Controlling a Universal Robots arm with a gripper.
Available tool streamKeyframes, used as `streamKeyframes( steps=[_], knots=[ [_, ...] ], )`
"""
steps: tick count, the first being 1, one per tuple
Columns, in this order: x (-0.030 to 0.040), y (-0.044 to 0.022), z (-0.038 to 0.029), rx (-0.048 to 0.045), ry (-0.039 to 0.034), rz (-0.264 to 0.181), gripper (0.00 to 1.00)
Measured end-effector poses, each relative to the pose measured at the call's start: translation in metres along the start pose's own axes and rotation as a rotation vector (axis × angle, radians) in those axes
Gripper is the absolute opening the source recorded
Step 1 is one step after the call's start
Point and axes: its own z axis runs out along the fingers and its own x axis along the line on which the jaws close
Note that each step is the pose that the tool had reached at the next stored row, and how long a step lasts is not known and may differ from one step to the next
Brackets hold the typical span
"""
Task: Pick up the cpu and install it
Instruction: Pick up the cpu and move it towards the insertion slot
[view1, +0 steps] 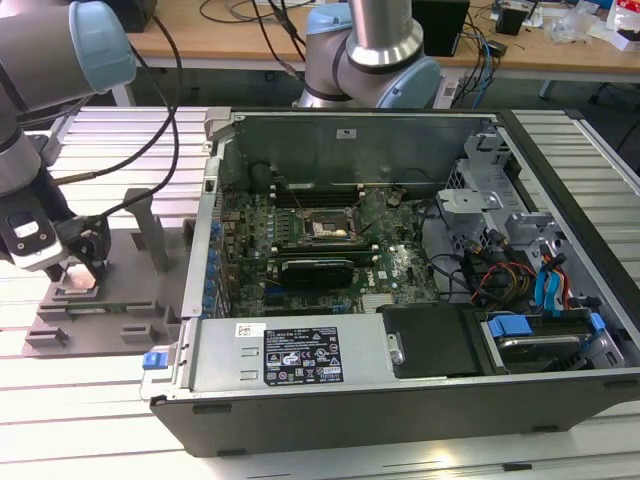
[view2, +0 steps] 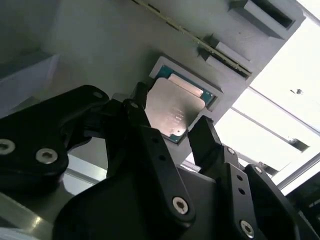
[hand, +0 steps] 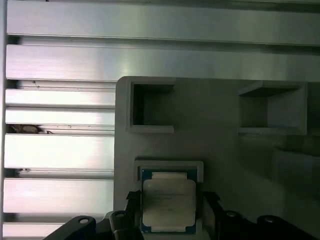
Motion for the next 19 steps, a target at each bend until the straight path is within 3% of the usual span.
streamKeyframes(
  steps=[1,11,19],
  knots=[
    [0.0005,0.0,0.0018,-0.0061,-0.0003,0.0,0.6],
    [-0.0001,-0.0004,0.0098,0.0008,0.0006,-0.031,0.6],
    [0.0,-0.0004,0.0103,0.0008,0.0007,-0.032,0.59]
  ],
)
